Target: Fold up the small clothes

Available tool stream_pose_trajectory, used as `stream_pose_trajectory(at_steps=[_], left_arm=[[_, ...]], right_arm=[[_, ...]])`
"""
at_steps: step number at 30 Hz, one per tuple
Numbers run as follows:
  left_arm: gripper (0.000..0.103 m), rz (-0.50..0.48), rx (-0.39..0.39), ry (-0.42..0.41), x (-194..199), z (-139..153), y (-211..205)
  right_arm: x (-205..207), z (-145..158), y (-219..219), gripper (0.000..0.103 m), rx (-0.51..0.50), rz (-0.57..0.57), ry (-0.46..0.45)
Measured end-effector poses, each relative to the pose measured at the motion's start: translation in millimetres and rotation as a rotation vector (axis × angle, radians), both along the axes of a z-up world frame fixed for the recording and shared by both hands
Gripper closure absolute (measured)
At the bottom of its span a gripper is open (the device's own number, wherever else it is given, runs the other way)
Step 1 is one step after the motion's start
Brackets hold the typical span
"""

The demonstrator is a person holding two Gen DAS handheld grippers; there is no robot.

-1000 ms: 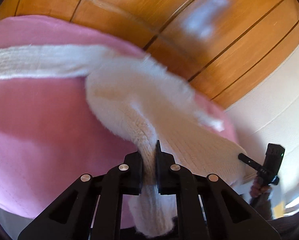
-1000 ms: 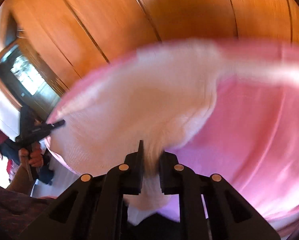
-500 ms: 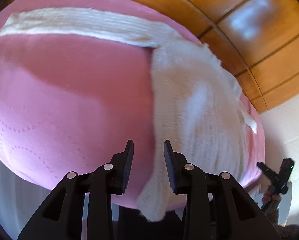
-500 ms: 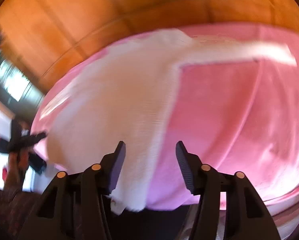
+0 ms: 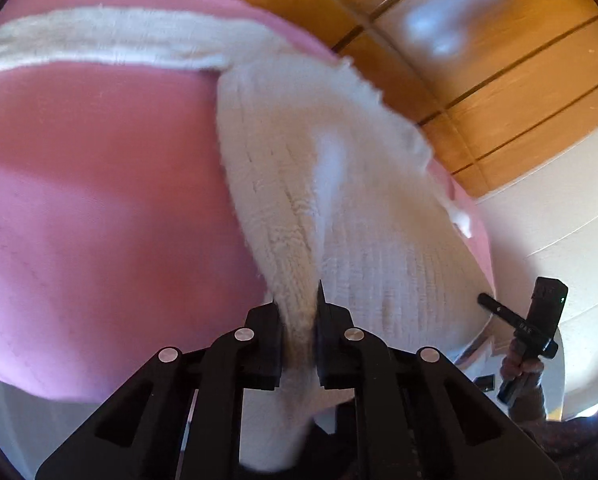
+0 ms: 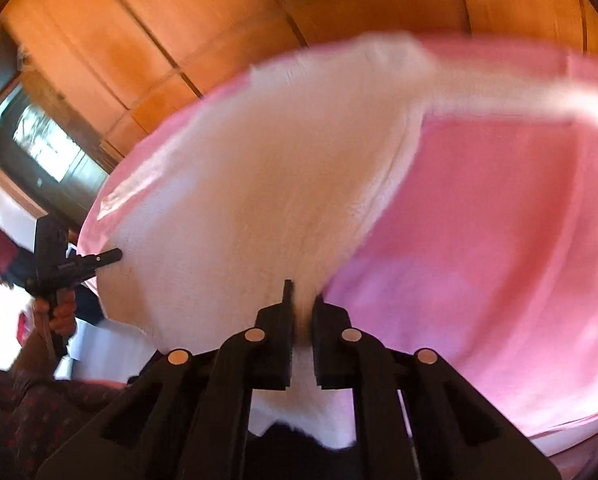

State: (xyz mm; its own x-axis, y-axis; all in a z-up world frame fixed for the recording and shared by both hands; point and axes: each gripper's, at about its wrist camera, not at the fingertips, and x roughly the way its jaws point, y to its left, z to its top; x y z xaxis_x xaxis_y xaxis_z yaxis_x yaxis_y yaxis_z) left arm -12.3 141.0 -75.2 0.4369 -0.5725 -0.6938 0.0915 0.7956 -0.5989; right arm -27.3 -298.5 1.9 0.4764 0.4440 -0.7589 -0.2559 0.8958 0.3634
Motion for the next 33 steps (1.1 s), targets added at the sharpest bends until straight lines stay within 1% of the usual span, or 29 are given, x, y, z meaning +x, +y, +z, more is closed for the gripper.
stream_pose_trajectory(at_steps=[1,2,3,4,6,7,9,10,11,12,14,15,17,18,19,20,21,22,23,24,25,26,27,29,30,32,33], left_arm=[[0.092,-0.005,0.041,0.017,0,-3,-2],[0.089,-0.012,0.108,0.041,0,-8,-4],[0.079,-0.001,0.198,0.083,2,-17,-6],[0.073,0.027,0.233,0.117,5,-26,-3],[0.072,0.072,0.175,0.136,7,-27,4],[0.072,0.107,0.193,0.124,7,-21,5],[0.066,0.119,0.266,0.066,5,-7,-2],[0.066,0.121,0.308,0.013,4,4,-8],[0.066,0.129,0.326,-0.014,3,10,-12],[0.066,0.139,0.337,-0.045,4,17,-15],[0.066,0.157,0.324,-0.131,9,34,-25],[0.062,0.163,0.323,-0.168,13,39,-29],[0.061,0.148,0.324,-0.197,27,41,-45],[0.061,0.122,0.314,-0.194,34,37,-57],[0.061,0.100,0.337,-0.179,40,31,-67],[0.061,0.075,0.391,-0.153,46,22,-76],[0.061,0.052,0.459,-0.123,53,11,-85],[0.061,0.043,0.530,-0.089,60,-3,-96],[0.061,0.044,0.558,-0.077,63,-10,-101],[0.061,0.057,0.571,-0.086,65,-12,-105],[0.061,0.076,0.580,-0.104,64,-11,-105],[0.061,0.080,0.575,-0.105,66,-9,-107],[0.061,0.089,0.561,-0.104,67,-6,-107],[0.061,0.133,0.491,-0.110,72,0,-108],[0.061,0.149,0.463,-0.110,75,3,-108],[0.061,0.162,0.451,-0.119,80,6,-110],[0.061,0.162,0.449,-0.123,81,6,-113]], right_arm=[[-2,1,-6,0.099,-0.052,-0.009,0.002],[-1,-5,-9,0.099,-0.090,-0.016,0.022],[2,-20,-10,0.099,-0.127,-0.021,0.065],[6,-34,-8,0.099,-0.159,-0.019,0.096],[11,-63,6,0.099,-0.248,-0.013,0.152],[10,-71,12,0.099,-0.259,-0.012,0.160],[11,-77,15,0.098,-0.266,-0.027,0.155],[12,-77,13,0.098,-0.249,-0.038,0.160],[12,-76,12,0.098,-0.248,-0.040,0.159],[12,-77,12,0.098,-0.258,-0.036,0.156],[14,-76,10,0.099,-0.283,-0.022,0.152],[14,-76,10,0.099,-0.292,-0.021,0.154],[15,-77,10,0.098,-0.288,-0.022,0.161],[16,-75,9,0.098,-0.269,-0.027,0.169],[18,-71,6,0.098,-0.241,-0.030,0.172],[19,-65,0,0.097,-0.187,-0.036,0.167],[20,-61,-8,0.090,-0.150,-0.059,0.151],[23,-54,-18,0.085,-0.109,-0.095,0.133],[29,-49,-34,0.079,-0.063,-0.150,0.113],[37,-44,-54,0.070,-0.022,-0.229,0.098],[43,-42,-69,0.066,-0.008,-0.284,0.091],[52,-41,-90,0.062,0.010,-0.360,0.078],[59,-41,-105,0.062,0.026,-0.412,0.070],[78,-43,-147,0.062,0.088,-0.556,0.054],[87,-45,-166,0.062,0.130,-0.617,0.046],[107,-54,-209,0.062,0.264,-0.759,0.022],[116,-56,-222,0.062,0.297,-0.805,0.014]])
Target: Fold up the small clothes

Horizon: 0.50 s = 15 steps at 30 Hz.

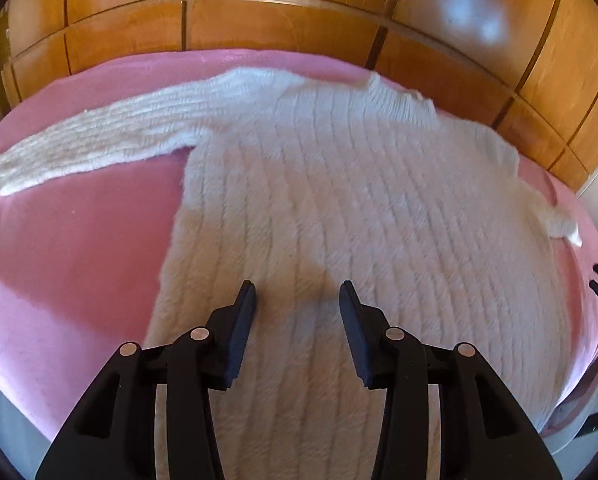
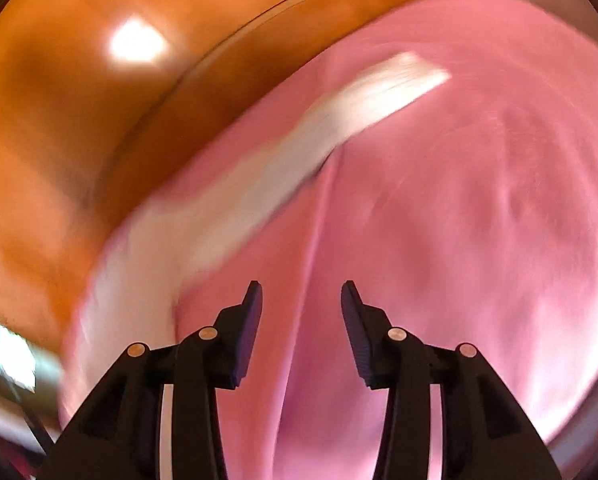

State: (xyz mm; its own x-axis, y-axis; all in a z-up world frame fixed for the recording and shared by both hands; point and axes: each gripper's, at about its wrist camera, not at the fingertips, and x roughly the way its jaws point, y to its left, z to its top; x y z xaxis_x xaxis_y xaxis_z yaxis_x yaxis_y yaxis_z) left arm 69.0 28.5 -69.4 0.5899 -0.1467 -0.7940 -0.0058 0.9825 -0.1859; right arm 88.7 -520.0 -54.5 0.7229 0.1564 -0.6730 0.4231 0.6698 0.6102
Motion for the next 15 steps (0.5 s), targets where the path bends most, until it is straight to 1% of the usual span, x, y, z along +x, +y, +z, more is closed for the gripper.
stream_pose_trajectory(at_steps=[2,3,4,5,6,8,10,13,14,15], left_arm=[[0.059,-0.012,0.004,0.005,7,-1,-8],[0.051,-0.013,0.009,0.006,6,-2,-11],[0.048,-0.020,0.004,0.005,8,-3,-14],[0.048,-0.024,0.005,0.004,8,-4,-17],[0.048,-0.028,0.017,0.006,11,-5,-21],[0.048,-0.029,0.038,0.022,15,-8,-25],[0.047,-0.023,0.039,0.045,20,-13,-25],[0.043,-0.013,0.041,0.061,27,-17,-27],[0.040,-0.013,0.044,0.063,28,-18,-28],[0.039,-0.014,0.054,0.067,30,-18,-31]], right_arm=[[22,-10,-30,0.062,0.035,-0.107,-0.009],[29,-13,-43,0.062,0.040,-0.139,-0.008],[41,-20,-57,0.062,0.051,-0.184,-0.005],[44,-22,-73,0.062,0.057,-0.215,-0.003],[55,-27,-82,0.062,0.065,-0.250,-0.004],[71,-33,-91,0.062,0.059,-0.294,0.009],[87,-39,-103,0.062,0.073,-0.325,0.005],[109,-47,-116,0.064,0.066,-0.343,0.010],[115,-49,-119,0.067,0.064,-0.338,0.013],[118,-49,-123,0.084,0.061,-0.326,0.022]])
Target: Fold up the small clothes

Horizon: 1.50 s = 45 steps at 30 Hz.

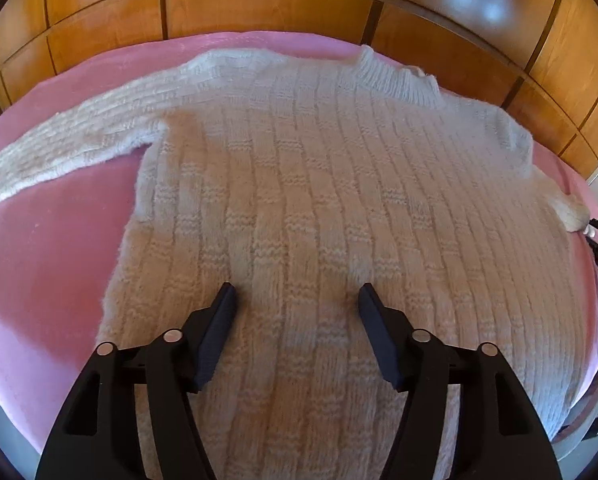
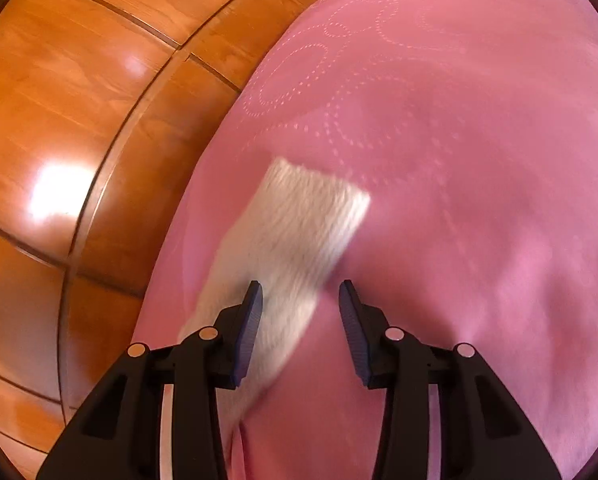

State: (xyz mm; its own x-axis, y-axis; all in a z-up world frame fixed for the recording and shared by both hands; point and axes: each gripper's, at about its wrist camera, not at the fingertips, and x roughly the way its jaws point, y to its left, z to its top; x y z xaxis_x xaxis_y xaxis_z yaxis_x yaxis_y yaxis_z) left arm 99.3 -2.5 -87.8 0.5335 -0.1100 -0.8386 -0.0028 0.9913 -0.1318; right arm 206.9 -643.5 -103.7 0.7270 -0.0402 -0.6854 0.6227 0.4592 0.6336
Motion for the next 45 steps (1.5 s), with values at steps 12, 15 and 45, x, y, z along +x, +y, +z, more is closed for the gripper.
stream_pose_trajectory(at_steps=[12,15,45], left_arm=[[0.039,-0.005,-0.069,-0.005,3,3,5],[0.039,-0.003,-0.114,-0.021,2,9,7],[0.039,0.023,-0.455,-0.036,47,19,66]], right_arm=[[-45,102,13,0.098,-0.346,0.090,0.160],[-43,99,22,0.098,-0.324,0.107,0.183],[10,165,466,0.051,-0.350,1.116,-0.241]])
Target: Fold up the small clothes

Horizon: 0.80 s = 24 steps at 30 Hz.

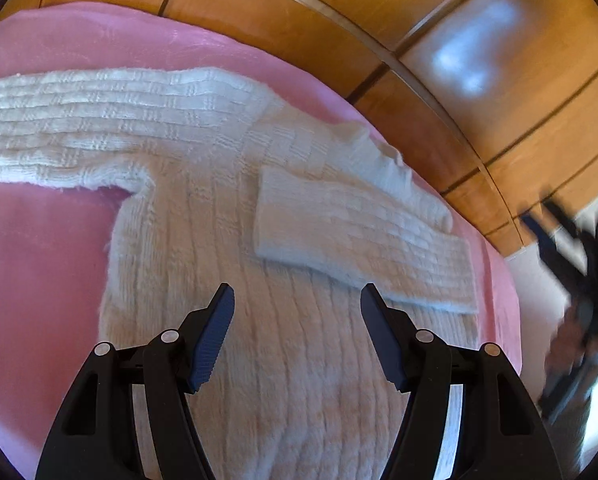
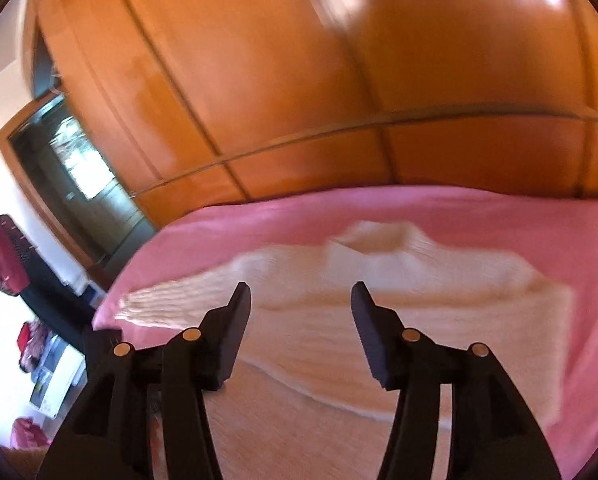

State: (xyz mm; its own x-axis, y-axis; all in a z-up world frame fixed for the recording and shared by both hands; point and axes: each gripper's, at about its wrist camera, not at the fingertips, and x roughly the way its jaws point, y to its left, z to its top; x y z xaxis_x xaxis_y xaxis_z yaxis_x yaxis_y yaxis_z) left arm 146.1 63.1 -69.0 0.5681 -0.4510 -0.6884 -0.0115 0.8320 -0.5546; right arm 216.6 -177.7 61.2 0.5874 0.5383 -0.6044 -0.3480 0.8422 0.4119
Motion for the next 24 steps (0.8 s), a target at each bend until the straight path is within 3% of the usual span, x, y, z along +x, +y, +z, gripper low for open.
stream_pose_trajectory(at_steps=[4,6,8,11,12,16,19,21,22,24], left_arm=[[0.040,0.018,-0.009,0.038,26,-11,-2],[0.058,0.004,-0.028,0.063,42,-19,-8],[0.064,-0.014,-0.015,0.073,57,-25,-15],[0.097,-0.068,0.026,0.063,75,-19,-28],[0.097,-0.067,0.035,0.044,77,-14,-30],[0.097,-0.099,0.035,-0.159,81,41,-34],[0.097,-0.100,0.072,-0.270,78,68,-33],[0.097,-0.084,0.173,-0.255,82,62,-31],[0.096,-0.062,0.240,-0.207,88,47,-29],[0.093,-0.035,0.358,-0.075,104,13,-29]], right_arm=[[-25,-28,-62,0.048,-0.065,-0.145,0.082],[-32,-45,-82,0.048,-0.068,-0.192,0.122],[-34,-58,-96,0.048,-0.062,-0.234,0.155],[-24,-63,-99,0.048,-0.046,-0.247,0.161],[-15,-65,-94,0.048,-0.049,-0.242,0.156],[9,-63,-73,0.048,-0.090,-0.224,0.132],[31,-81,-54,0.050,-0.230,-0.277,0.128],[40,-105,-49,0.049,-0.292,-0.314,0.180],[42,-115,-47,0.049,-0.296,-0.320,0.194],[36,-124,-37,0.047,-0.361,-0.331,0.134]])
